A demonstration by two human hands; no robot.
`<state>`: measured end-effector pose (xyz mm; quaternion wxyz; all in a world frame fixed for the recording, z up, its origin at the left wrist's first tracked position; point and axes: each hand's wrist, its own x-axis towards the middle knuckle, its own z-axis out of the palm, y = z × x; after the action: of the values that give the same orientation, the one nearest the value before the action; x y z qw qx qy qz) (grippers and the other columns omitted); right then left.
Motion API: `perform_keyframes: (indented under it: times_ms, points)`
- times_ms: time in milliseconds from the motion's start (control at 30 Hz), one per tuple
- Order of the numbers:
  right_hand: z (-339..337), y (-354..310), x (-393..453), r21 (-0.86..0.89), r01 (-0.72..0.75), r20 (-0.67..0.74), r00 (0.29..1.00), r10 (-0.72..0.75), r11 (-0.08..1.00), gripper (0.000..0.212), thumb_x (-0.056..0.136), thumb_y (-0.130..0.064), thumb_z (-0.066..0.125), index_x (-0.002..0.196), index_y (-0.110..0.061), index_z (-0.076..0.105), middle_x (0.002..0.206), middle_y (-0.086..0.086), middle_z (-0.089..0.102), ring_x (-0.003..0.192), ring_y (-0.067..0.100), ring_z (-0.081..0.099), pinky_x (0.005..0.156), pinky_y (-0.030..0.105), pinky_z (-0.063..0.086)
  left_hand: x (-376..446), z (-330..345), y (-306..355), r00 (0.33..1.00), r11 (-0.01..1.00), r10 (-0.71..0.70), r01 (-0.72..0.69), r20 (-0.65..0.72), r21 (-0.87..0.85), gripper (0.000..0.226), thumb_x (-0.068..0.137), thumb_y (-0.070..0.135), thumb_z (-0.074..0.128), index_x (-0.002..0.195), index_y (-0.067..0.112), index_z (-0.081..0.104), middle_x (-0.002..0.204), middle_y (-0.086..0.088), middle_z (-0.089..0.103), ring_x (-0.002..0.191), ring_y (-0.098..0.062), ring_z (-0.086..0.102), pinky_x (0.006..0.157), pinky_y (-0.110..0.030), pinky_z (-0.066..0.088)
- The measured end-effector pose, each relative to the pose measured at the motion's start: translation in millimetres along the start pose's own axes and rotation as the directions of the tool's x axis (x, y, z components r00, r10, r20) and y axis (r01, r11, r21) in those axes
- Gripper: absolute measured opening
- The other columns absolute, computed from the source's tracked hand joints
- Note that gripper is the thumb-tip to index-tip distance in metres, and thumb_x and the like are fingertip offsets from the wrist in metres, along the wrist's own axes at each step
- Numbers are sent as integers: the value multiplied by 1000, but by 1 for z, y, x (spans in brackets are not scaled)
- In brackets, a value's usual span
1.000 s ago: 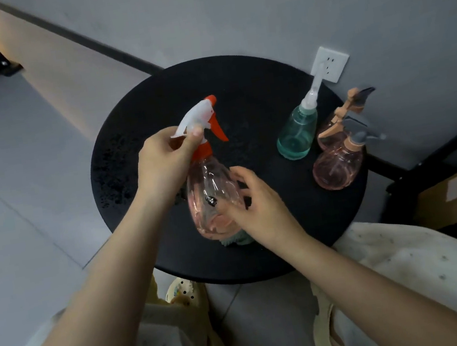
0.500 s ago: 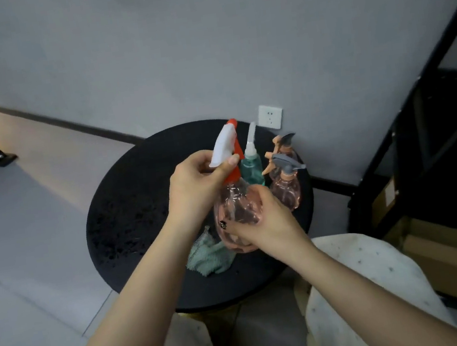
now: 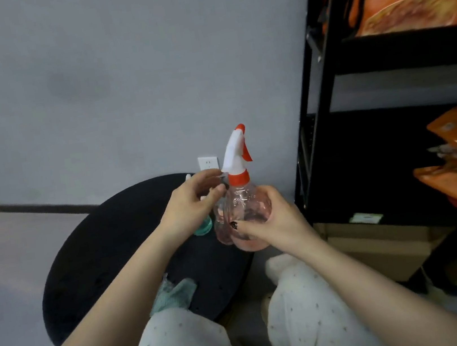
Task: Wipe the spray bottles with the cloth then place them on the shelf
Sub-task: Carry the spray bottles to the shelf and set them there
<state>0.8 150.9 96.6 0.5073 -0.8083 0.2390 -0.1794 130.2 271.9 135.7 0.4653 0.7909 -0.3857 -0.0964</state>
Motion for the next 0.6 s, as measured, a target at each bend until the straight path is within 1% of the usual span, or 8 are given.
perform_keyframes:
  times_ms: [67,133,233,333,400,500,600]
  points:
    - [-18,-5,-5,-6,12,-41,999,-12,1000,62,66,-36,82,115,-34,44,110,-13,60,102,6,57,85,23,45,5,9,12,998,996,55,-58,44,64,30,90,23,61,120,25,60,114,6,67,109,-4,59,95,-21,43]
    - [-37,-9,-9,-10,15,-85,996,-16,1000,62,67,-34,82,115,-33,44,110,-11,59,100,5,57,83,21,44,10,18,24,991,990,105,-113,87,87,32,91,22,60,123,24,59,118,6,64,111,-6,58,96,-22,43]
    - [-64,-11,-15,-32,2,-136,991,-6,999,68,66,-37,82,122,-31,43,111,-12,58,102,5,56,87,23,46,20,32,41,975,979,163,-178,150,97,33,92,24,58,125,25,57,119,11,61,112,-2,55,99,-24,43]
    - [-90,-9,-18,-55,-7,-178,984,-3,998,73,65,-38,82,125,-30,41,111,-15,55,102,3,56,87,23,45,32,51,56,952,958,216,-250,218,138,32,94,26,55,126,25,56,121,7,63,113,-3,55,98,-22,40]
    - [-108,-5,-20,-49,-14,-207,978,3,999,73,66,-36,82,125,-30,40,111,-16,54,103,1,56,88,21,44,38,65,68,935,945,243,-288,258,153,34,93,24,56,127,21,55,122,5,63,115,-6,55,96,-20,38]
    - [-136,5,-19,-65,-50,-252,967,32,997,73,67,-35,82,126,-28,41,111,-14,55,101,2,56,86,20,42,48,90,81,919,928,268,-327,288,178,36,92,24,58,128,20,55,123,1,62,115,-9,55,92,-13,35]
    - [-163,21,-13,-81,-75,-269,962,50,994,74,68,-34,81,129,-26,39,112,-13,54,98,1,54,83,19,41,60,117,88,915,921,261,-331,306,203,39,91,27,59,130,21,53,127,1,60,117,-11,53,93,-15,35]
